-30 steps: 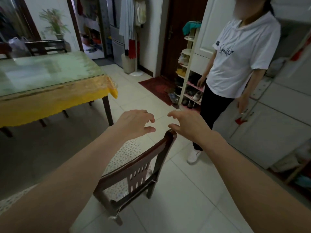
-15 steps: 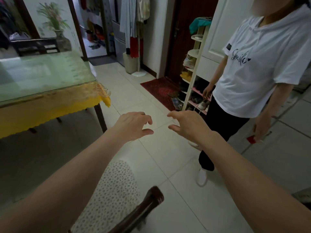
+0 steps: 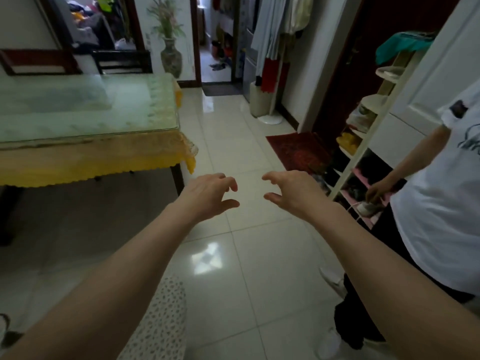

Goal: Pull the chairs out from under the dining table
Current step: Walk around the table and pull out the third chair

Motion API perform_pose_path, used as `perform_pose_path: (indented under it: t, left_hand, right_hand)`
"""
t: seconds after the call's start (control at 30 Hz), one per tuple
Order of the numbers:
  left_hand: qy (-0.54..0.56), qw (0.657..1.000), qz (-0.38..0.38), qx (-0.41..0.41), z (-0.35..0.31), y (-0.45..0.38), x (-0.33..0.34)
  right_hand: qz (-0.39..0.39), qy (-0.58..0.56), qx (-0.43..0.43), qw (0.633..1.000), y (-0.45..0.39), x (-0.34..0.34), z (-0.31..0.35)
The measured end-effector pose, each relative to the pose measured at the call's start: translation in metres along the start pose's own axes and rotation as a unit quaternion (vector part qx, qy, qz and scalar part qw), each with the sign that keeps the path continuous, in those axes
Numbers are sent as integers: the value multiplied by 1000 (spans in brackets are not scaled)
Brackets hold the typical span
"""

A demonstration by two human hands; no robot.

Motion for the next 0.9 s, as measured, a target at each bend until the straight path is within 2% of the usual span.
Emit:
perform_pose_path:
  t: [0.33,0.5,0.67,0.9]
  left_hand:
    - [-28,998,10,-56,68,-189,19]
    - [-27,999,-18,-36,79,-315,2]
    - [-22,996,-54,-60,100,-431,2]
    - [-45,994,-46,-84,140,-590,22]
  right_hand:
    - [-4,-10,-51,999,-183,25,-92]
    - [-35,-12,-39,999,-279,4,-163]
    - [-47,-16,-28,998,-365,5,-231]
    - [-52,-24,-54,997,-509,23,-327]
Point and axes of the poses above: each hand's wrist, its own y-axis away from the middle knuckle, its own x-axis out of the palm, z = x × y, the point moved 10 cm from there along -y, towards the middle knuckle, and after that the axes turned 6 degrees about -x, right-handed, at the moved point
